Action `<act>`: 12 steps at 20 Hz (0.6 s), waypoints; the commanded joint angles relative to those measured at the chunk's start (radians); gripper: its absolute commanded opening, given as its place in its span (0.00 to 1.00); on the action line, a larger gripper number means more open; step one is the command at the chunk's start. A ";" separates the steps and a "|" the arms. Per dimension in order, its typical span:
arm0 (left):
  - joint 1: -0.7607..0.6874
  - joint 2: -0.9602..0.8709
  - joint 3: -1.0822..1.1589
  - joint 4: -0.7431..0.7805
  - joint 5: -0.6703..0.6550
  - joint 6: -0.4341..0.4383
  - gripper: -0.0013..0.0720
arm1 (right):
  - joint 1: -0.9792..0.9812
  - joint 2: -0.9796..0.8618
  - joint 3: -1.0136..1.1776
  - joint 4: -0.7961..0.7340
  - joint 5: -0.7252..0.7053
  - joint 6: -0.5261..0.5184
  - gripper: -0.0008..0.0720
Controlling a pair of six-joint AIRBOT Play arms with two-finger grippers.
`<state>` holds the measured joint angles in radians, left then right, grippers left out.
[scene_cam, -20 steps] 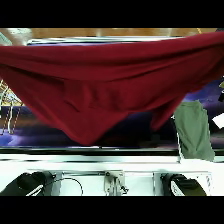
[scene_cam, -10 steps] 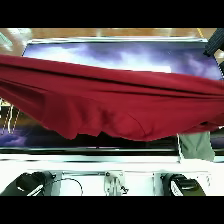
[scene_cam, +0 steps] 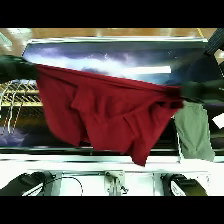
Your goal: Fold the shirts.
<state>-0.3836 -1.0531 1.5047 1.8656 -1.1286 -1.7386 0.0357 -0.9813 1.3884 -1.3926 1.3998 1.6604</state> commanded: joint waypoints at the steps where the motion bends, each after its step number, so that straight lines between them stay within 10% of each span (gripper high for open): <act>1: 0.075 -0.240 -0.018 -0.029 0.229 -0.159 0.05 | -0.001 -0.216 -0.114 0.077 -0.418 0.014 0.11; 5: 0.086 -0.414 -0.018 -0.167 0.391 -0.283 0.06 | 0.003 -0.417 -0.114 0.280 -0.555 0.019 0.11; 10: 0.073 -0.523 -0.018 -0.320 0.234 -0.280 0.06 | 0.060 -0.578 -0.114 0.305 -0.488 0.018 0.12; 12: 0.085 -0.514 -0.006 -0.318 0.148 -0.200 0.42 | 0.043 -0.573 -0.100 0.338 -0.480 0.010 0.62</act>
<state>-0.3073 -1.5406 1.4899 1.6005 -0.8783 -1.9945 0.0792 -1.5124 1.2797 -1.1122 0.9173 1.6794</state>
